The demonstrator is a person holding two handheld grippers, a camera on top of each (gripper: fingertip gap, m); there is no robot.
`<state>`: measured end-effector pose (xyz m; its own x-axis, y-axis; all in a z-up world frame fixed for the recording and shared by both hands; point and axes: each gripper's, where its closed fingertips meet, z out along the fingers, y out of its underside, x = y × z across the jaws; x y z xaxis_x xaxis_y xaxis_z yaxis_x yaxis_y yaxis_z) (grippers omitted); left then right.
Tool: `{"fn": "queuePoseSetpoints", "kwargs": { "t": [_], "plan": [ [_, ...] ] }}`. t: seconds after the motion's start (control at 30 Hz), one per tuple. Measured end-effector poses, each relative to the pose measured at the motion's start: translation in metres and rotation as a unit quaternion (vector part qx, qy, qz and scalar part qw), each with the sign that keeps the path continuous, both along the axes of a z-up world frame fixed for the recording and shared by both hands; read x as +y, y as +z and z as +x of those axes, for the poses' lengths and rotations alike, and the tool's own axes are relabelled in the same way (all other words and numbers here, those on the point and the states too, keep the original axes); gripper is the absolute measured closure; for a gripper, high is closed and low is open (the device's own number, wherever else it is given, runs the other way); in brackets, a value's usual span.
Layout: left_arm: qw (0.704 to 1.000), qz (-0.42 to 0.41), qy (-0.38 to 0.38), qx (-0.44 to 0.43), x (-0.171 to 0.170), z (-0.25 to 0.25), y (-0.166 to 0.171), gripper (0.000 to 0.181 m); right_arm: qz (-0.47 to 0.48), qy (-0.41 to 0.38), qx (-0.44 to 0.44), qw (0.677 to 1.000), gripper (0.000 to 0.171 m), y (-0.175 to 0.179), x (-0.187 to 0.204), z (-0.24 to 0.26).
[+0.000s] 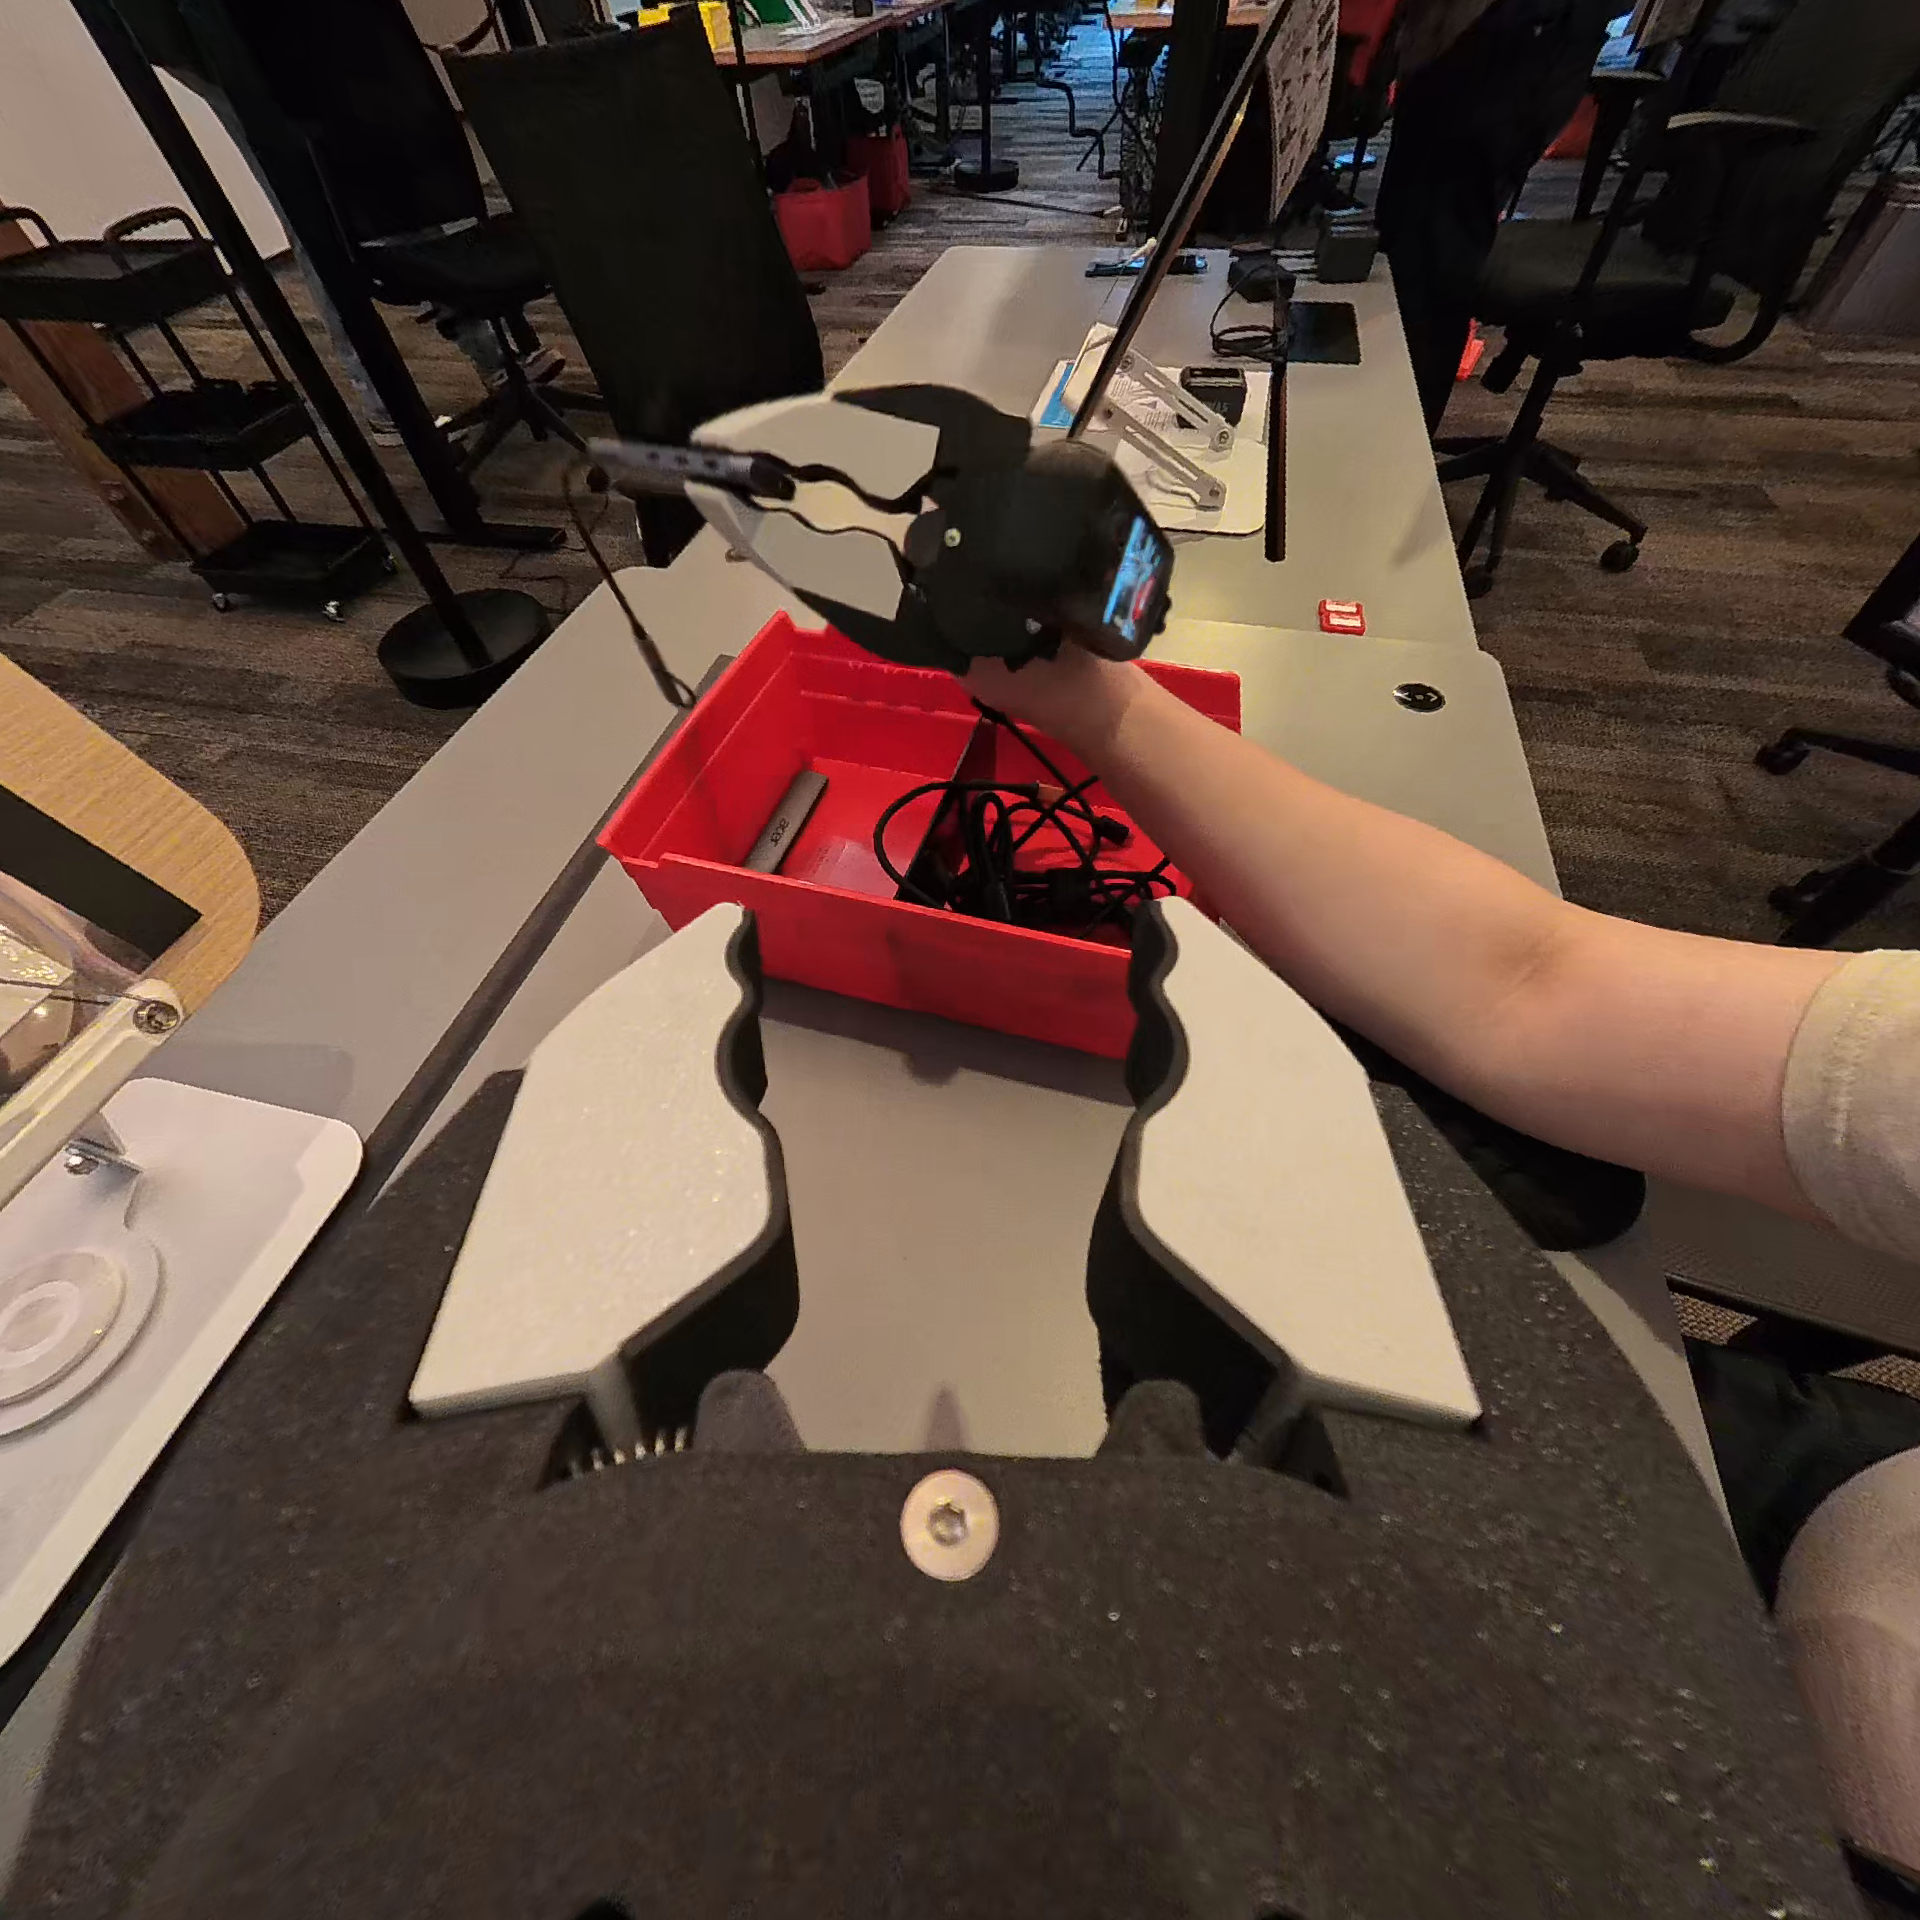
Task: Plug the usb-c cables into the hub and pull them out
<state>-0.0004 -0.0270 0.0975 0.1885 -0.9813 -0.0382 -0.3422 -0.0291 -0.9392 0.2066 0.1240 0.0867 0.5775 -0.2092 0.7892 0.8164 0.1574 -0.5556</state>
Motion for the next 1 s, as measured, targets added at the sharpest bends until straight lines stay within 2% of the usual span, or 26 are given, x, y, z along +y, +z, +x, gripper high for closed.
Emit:
{"fn": "queuePoseSetpoints", "kwargs": {
  "t": [0.1,0.2,0.33,0.4,0.5,0.63,0.77,0.87,1.0],
  "plan": [
    [1.0,0.0,0.001,0.0,0.0,-0.001,0.0,0.114,0.055,0.018,-0.012,0.998,0.16,0.028,-0.019,-0.013],
    [1.0,0.0,0.002,-0.004,0.001,-0.003,0.002,0.114,0.061,0.067,0.01,0.996,0.16,0.059,-0.043,-0.027],
    [1.0,0.0,0.002,-0.006,0.001,-0.004,0.004,0.115,-0.062,0.178,0.056,0.98,0.161,0.069,-0.074,-0.05],
    [1.0,0.0,0.002,-0.005,0.0,-0.004,0.003,0.115,-0.095,0.176,0.052,0.978,0.16,0.069,-0.087,-0.047],
    [1.0,0.001,0.002,-0.001,0.0,-0.004,0.002,0.115,-0.158,0.171,0.032,0.972,0.16,0.054,-0.099,-0.039],
    [1.0,0.0,0.001,0.001,0.0,-0.004,0.001,0.115,-0.166,0.159,0.042,0.972,0.16,0.048,-0.099,-0.021],
    [1.0,-0.001,0.001,0.007,0.0,-0.002,-0.002,0.115,-0.185,0.156,-0.003,0.97,0.16,0.025,-0.085,-0.018],
    [1.0,0.0,0.001,0.014,0.001,0.0,-0.005,0.115,-0.284,0.222,0.001,0.933,0.16,-0.016,-0.079,-0.036],
    [1.0,-0.002,-0.001,0.02,0.001,0.001,-0.008,0.115,-0.399,0.225,0.011,0.889,0.16,-0.07,-0.064,-0.038]
  ]
}}
